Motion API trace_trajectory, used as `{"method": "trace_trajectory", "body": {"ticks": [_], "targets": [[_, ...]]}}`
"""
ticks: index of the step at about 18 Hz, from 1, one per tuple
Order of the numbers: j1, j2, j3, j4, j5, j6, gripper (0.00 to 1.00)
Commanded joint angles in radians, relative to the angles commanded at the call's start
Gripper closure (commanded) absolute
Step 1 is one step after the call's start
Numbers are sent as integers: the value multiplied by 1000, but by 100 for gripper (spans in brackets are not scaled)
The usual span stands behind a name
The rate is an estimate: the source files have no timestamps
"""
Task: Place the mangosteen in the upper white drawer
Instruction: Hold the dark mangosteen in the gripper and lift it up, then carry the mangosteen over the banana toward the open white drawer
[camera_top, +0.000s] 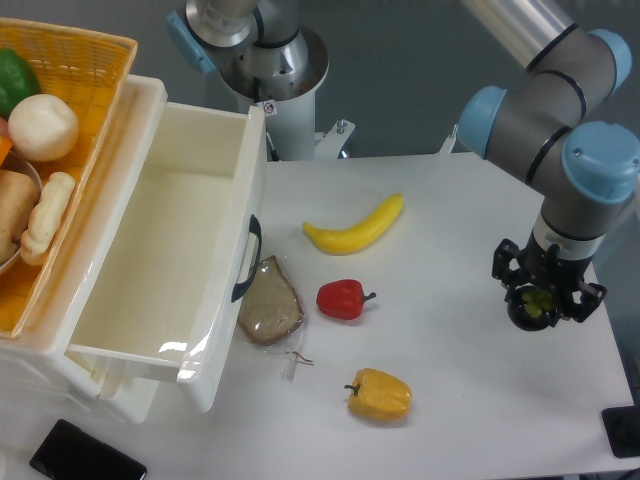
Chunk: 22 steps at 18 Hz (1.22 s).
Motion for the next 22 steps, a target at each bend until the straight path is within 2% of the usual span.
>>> {"method": "trace_trajectory", "body": {"ticks": [6,9,13,16,19,22], "targets": [[-3,35,-20,-34,2,-23,80],[2,104,-55,-70,-14,-48,81],[-6,233,-98,-149,-92,-84,82],[-23,307,-104,-176,-236,-167,82],[-69,385,-107,-213,-310,-218,82],[-165,419,-135,-221,-350,-247,81]]}}
